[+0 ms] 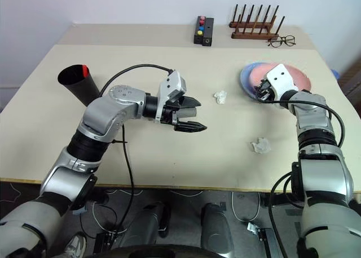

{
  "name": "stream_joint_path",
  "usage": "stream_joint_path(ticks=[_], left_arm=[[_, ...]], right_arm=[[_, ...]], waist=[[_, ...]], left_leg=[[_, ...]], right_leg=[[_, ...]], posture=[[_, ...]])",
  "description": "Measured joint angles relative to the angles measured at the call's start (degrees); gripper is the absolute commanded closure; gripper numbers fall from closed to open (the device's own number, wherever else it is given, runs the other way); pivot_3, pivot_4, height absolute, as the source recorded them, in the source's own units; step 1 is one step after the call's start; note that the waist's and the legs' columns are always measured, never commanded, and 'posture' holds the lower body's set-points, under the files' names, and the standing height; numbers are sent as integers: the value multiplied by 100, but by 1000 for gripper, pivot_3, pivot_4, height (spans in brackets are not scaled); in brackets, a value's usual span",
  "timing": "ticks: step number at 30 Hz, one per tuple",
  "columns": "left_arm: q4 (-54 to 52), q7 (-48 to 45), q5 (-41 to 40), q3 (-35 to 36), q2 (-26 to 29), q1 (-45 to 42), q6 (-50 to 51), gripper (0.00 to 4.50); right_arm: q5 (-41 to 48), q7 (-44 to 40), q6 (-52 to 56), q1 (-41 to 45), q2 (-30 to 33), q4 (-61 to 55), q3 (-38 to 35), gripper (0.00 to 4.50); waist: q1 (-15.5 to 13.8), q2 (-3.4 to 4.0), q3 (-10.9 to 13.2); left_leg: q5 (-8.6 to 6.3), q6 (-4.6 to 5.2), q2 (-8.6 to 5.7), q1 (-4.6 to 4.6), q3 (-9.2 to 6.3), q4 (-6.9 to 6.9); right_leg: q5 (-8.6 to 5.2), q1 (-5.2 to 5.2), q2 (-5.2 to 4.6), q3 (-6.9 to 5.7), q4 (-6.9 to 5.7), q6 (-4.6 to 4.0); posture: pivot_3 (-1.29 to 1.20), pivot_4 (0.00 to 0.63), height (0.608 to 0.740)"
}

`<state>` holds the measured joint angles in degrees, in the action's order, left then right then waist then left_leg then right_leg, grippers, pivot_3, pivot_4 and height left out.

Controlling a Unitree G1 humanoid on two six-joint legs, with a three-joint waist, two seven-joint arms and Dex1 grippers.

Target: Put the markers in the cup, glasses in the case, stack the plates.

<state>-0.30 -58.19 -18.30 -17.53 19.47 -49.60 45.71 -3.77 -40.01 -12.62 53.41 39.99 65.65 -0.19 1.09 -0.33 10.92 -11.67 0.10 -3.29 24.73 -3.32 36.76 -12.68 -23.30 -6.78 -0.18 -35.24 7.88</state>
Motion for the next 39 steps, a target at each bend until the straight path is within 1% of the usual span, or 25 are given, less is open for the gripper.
stream_joint_path(ticks=[3,11,15,17,20,22,25,28,31,33,36,39], left_arm=[[-27,139,0,79,44,23,12,0],[-34,370,-73,136,17,35,7,0],[13,478,-94,151,-87,33,-24,0],[71,540,-93,155,-139,33,-50,0],[204,633,-92,205,-239,21,-131,0],[242,677,-99,250,-366,6,-151,0],[299,751,-102,295,-495,-10,-293,0],[462,902,-75,346,-720,-38,-557,0],[586,989,28,329,-777,-51,-739,0],[646,1026,38,326,-834,-51,-756,0],[638,1045,34,293,-901,-51,-754,0],[610,1043,32,277,-870,-50,-731,0]], right_arm=[[-24,-86,-43,25,-70,121,20,19],[107,-165,-56,35,-102,53,-101,19],[474,-450,177,-193,23,-739,-387,19],[671,-579,410,-469,179,-1331,-544,19],[1055,-786,1091,-1286,553,-2612,-885,19],[1360,-1010,1680,-2089,910,-3553,-1157,19],[1672,-1206,2418,-3134,1278,-4507,-1600,19],[1860,-1129,2857,-3842,1313,-5021,-2003,19],[1944,-983,3118,-4322,1302,-5391,-2269,19],[1979,-851,3169,-4499,1275,-5556,-2335,19],[1973,-679,3139,-4530,1183,-5574,-2328,19],[2064,-675,3230,-4729,1082,-5665,-2328,19]], waist=[[0,0,0],[0,1,0],[-21,2,1],[-50,1,1],[-64,1,0],[-99,2,0],[-99,3,-1],[-58,4,-1],[-39,7,-3],[-47,7,-3],[-62,6,-2],[-82,6,-2]], left_leg=[[1,-1,-1,0,0,0],[1,-3,-5,0,-1,0],[1,-2,-3,0,-2,-1],[1,-2,-3,0,-4,1],[1,-2,-5,0,-4,2],[0,-1,-3,0,-7,1],[-1,1,0,-1,-2,4],[-1,1,3,-3,1,10],[-1,1,5,-6,4,11],[-1,1,5,-6,4,11],[-1,1,4,-6,4,12],[-1,1,4,-5,2,12]], right_leg=[[0,0,0,0,0,0],[0,0,0,0,0,1],[1,0,0,0,-1,1],[1,2,0,0,-2,1],[1,4,-1,0,0,2],[0,5,-2,0,-1,2],[0,6,-2,0,-1,2],[-8,9,-2,1,0,-13],[-10,8,-2,3,-1,-17],[-10,8,-2,3,0,-15],[-10,10,-3,3,0,-15],[-10,10,-2,3,0,-15]], posture=[[0,150,740],[0,150,740],[0,150,740],[0,150,740],[0,150,740],[0,150,740],[0,150,740],[0,150,740],[0,150,740],[0,150,740],[0,150,740],[0,150,740]])
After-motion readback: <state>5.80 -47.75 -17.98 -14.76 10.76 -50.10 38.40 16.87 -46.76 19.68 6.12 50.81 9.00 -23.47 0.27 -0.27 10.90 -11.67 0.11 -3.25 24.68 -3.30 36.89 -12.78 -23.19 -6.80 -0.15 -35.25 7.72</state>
